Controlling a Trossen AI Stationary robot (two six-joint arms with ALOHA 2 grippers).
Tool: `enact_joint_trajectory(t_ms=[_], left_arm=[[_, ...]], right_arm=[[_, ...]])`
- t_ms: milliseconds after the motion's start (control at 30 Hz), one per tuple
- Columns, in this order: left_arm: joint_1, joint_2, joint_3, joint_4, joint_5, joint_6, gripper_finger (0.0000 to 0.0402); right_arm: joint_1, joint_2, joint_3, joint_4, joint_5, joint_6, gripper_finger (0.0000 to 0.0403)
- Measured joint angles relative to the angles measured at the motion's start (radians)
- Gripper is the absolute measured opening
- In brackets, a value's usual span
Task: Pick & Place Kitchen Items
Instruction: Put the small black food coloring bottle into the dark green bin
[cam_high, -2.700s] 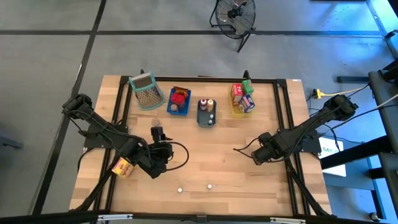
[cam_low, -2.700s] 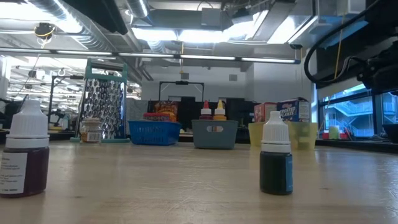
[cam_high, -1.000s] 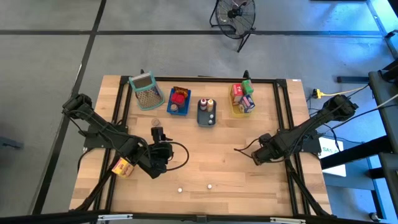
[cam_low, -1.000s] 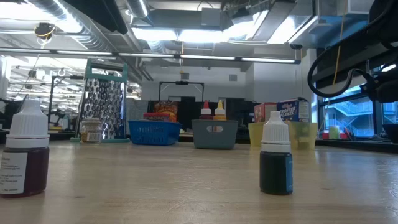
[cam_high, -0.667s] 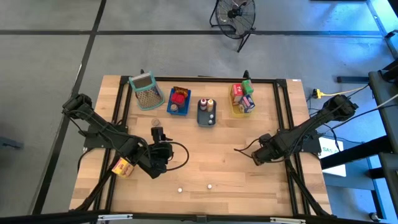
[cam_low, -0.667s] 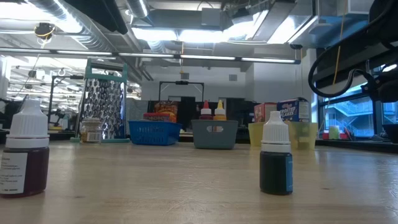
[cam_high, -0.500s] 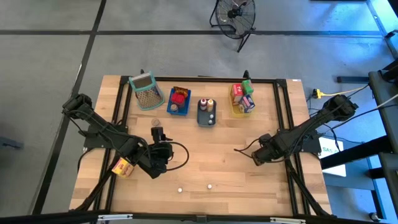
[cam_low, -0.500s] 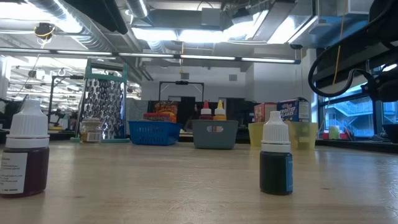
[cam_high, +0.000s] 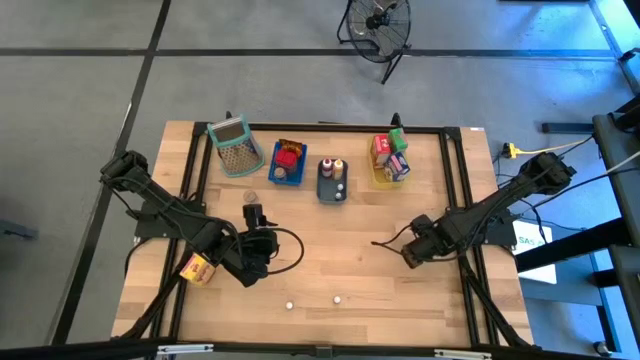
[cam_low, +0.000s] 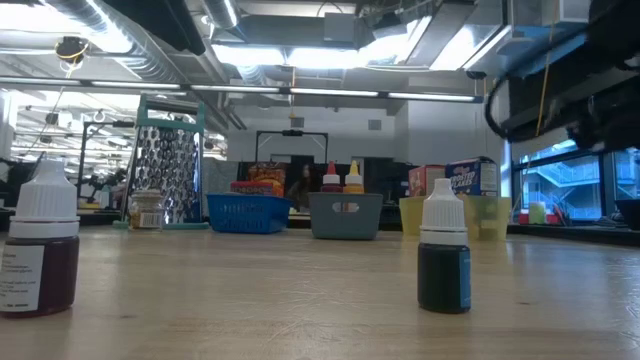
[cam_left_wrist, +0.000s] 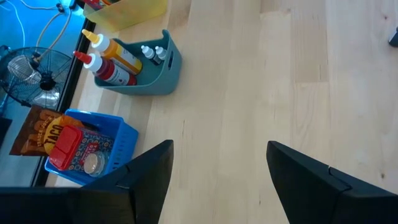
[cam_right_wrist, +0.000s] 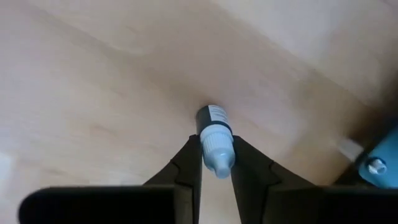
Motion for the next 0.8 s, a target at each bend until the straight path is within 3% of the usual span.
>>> enact_joint_trajectory(t_ms=[233,400,633,800], left_arm=[[0.0,0.0,0.001,0.038,0.116,0.014,0.0254],[0.0,0.0,0.001,0.062,0.119,0.054,0.0254],[0.0,0.0,0.001,0.075,0.108,0.063,0.0254],[0.001,0.0,0.001,0.075,0.095,0.063,0.0254]], right_arm=[[-0.001,0.0,0.14,-0.001,0.06,-0.135,0.006],[-0.043,-0.001,0.269,-0.038,0.151,-0.246,0.006],[-0.239,-0.001,0.405,-0.056,0.182,-0.398,0.006],[-0.4,0.003,0.489,-0.042,0.11,-0.581,0.006]])
